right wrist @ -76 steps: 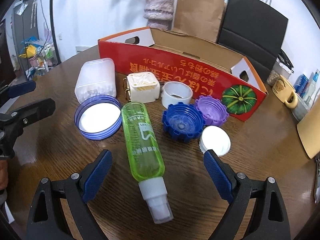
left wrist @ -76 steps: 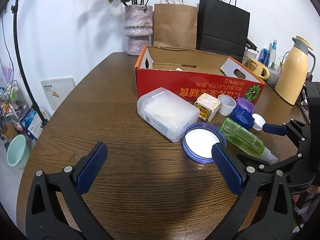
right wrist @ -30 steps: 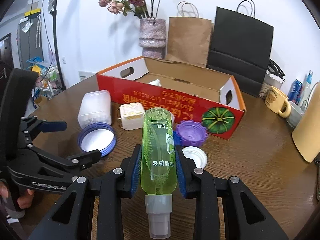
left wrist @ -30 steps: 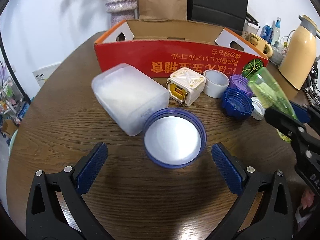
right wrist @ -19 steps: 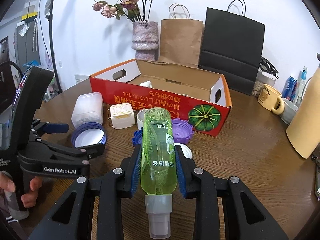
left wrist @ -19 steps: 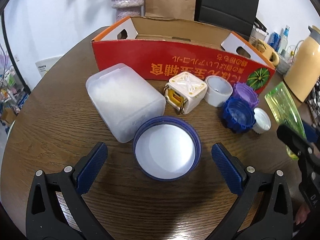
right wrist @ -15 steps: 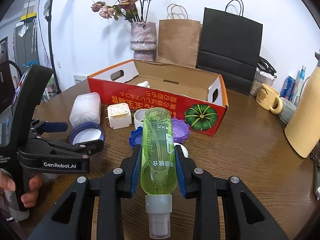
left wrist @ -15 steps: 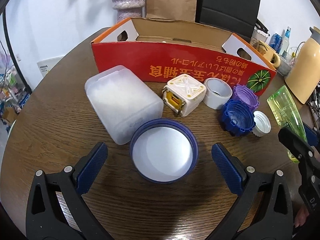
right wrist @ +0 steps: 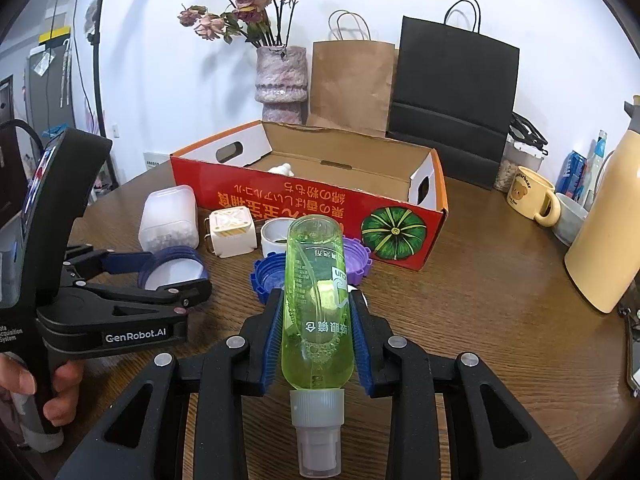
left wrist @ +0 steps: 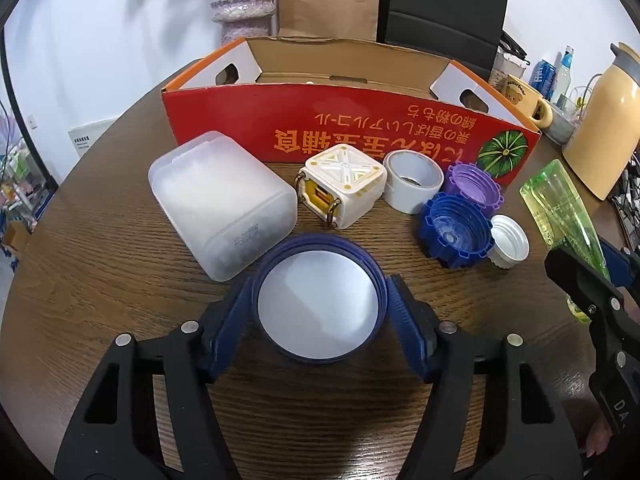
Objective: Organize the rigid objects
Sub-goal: 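Grasp the blue-rimmed white round lid with the left gripper while the right gripper holds the green bottle, then lift the lid and the green bottle with both grippers toward the box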
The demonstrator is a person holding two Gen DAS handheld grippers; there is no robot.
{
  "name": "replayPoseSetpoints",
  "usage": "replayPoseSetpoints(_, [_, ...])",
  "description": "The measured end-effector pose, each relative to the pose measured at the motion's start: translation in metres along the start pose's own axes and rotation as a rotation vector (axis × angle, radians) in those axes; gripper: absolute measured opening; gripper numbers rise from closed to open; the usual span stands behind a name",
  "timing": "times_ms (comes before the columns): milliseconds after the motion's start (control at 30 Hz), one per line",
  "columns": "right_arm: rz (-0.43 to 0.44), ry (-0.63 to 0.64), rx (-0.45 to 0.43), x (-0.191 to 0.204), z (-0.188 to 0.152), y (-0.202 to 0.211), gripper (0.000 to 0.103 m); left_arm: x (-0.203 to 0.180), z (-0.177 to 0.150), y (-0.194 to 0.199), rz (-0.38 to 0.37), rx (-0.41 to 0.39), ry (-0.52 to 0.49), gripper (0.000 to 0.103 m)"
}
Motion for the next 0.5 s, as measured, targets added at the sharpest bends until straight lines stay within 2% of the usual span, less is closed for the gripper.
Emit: replayPoseSetpoints(500, [-0.026, -0.011, -0.023, -0.003, 0.001, 0.006, 0.035, -0.006, -0.002, 0.018, -0.032, -0.067, -0.033, 0.063])
Point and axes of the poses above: each gripper's, at about its wrist camera, not at the fingertips, and y roughly against the way its jaws point, x to its left, z to its top, the point moved 3 cm from there along -y, roughly the way its jaws point, and after that the axes turned 2 degrees about y, right-handed, at the moved point
